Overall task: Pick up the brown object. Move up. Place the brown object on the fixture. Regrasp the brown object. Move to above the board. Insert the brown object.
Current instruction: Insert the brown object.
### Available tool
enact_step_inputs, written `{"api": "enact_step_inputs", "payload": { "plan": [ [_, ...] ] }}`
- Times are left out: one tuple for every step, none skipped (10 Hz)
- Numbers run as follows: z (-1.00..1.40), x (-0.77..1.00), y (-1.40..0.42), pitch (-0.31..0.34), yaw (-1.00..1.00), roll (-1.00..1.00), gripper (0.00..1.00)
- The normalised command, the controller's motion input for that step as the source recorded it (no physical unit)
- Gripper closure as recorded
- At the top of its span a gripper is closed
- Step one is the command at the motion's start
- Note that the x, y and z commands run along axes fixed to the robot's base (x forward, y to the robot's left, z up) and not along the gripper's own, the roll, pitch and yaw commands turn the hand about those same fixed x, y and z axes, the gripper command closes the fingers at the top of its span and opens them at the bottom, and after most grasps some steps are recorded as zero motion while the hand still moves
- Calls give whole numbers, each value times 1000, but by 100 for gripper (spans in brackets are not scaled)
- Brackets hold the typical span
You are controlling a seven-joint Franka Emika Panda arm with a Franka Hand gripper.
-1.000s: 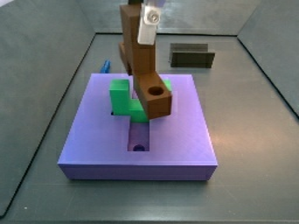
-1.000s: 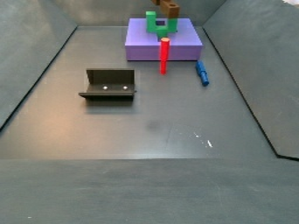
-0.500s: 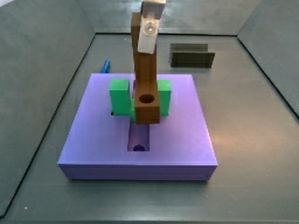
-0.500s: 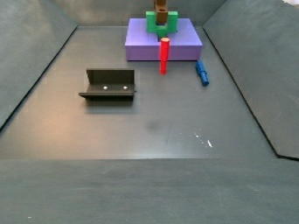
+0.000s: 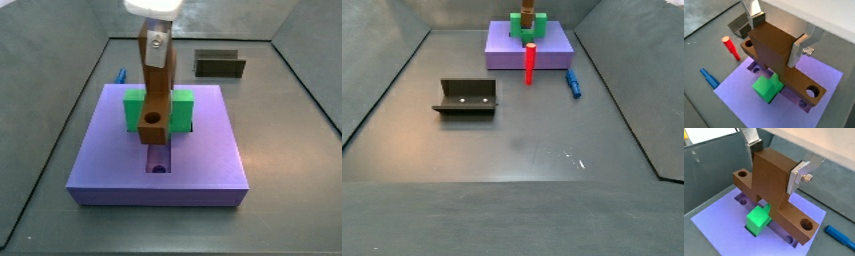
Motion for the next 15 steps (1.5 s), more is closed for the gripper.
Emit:
{"api": "enact_step_inputs", "payload": {
  "plan": [
    [166,-51,-14,0,66,0,100],
    [146,0,-94,0,60,-41,100],
    [0,0,-131,0,51,-14,100],
    [0,0,-97,0,31,0,100],
    [-126,-34,-17,0,46,-11,100],
    [-106,-14,0,0,49,-19,100],
    [-103,0,0,0,43,-33,100],
    [-229,31,0,0,43,-50,100],
    [-300,34,0,0,37,-84,100],
    [-314,66,0,0,40,-81,100],
    [-383,26,0,0,40,-69,100],
    [-394,3,0,0,46,-74,100],
    [-366,3,29,0,71,-71,100],
    [-314,29,43,0,91,-61,100],
    [-237,37,74,0,134,-17,100]
  ]
}}
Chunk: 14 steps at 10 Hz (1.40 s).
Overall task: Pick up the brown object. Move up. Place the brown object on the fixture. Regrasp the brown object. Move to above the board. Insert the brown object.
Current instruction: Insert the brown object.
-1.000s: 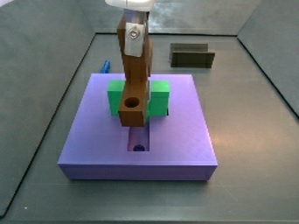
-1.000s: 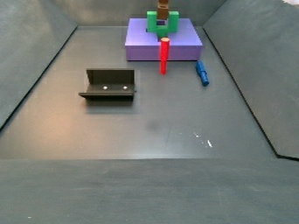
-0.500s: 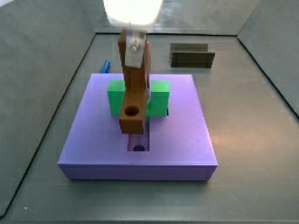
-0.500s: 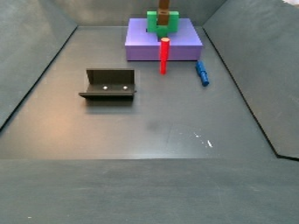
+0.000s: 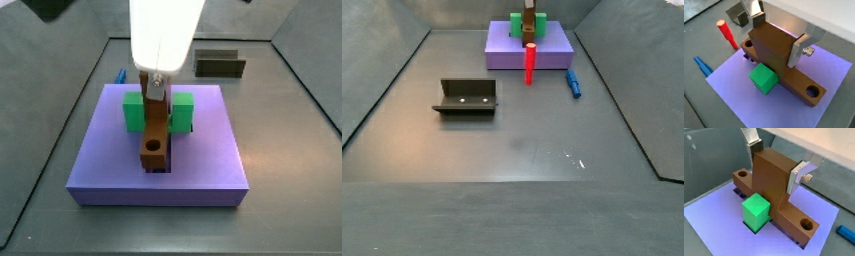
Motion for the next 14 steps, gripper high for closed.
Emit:
{"api": "enact_step_inputs", "payload": {
  "plan": [
    [-149,31,109,0,206,0,100],
    [-223,0,31,-13,263,0,100],
    [-206,0,0,-4,266,0,100],
    [-203,0,-51,-33,277,13,100],
    [-206,-34,0,-34,229,11,100],
    [-200,0,-34,0,86,0,100],
    [-223,40,-83,31,0,0,100],
    [-217,137,-137,61,-83,-20,100],
    [-263,363,-206,106,-311,-13,100],
    [-271,420,-163,140,-437,0,100],
    [-297,323,-74,117,-437,0,100],
    [-291,234,0,99,-343,0,100],
    [-374,149,0,60,-266,0,100],
    [0,34,0,4,-31,-3,100]
  ]
}}
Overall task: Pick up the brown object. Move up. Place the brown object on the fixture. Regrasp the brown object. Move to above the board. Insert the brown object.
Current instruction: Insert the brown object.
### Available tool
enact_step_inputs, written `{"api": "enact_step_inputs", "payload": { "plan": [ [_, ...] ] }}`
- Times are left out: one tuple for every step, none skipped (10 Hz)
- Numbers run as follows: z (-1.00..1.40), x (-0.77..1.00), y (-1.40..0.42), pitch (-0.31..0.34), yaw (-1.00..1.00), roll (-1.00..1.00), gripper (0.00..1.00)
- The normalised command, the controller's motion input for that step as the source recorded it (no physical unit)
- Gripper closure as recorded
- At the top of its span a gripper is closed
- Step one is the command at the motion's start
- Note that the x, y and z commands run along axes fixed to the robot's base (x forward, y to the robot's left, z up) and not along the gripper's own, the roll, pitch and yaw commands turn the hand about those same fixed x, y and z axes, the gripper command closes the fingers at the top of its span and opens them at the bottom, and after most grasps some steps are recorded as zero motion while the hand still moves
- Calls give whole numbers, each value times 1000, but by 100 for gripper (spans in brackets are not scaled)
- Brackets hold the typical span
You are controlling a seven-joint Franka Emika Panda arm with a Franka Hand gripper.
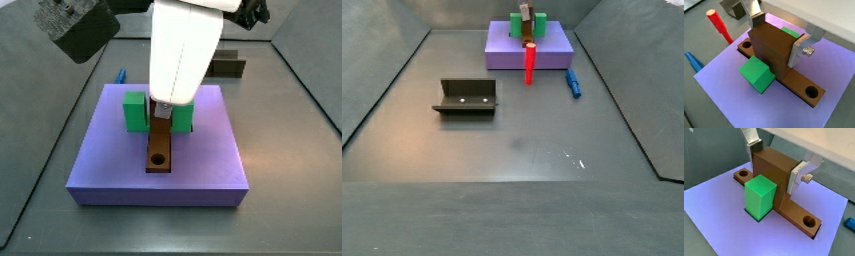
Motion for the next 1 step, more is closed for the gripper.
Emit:
{"api": "enact_step_inputs", "payload": {
  "plan": [
    [0,0,0,0,0,0,100]
  ]
}}
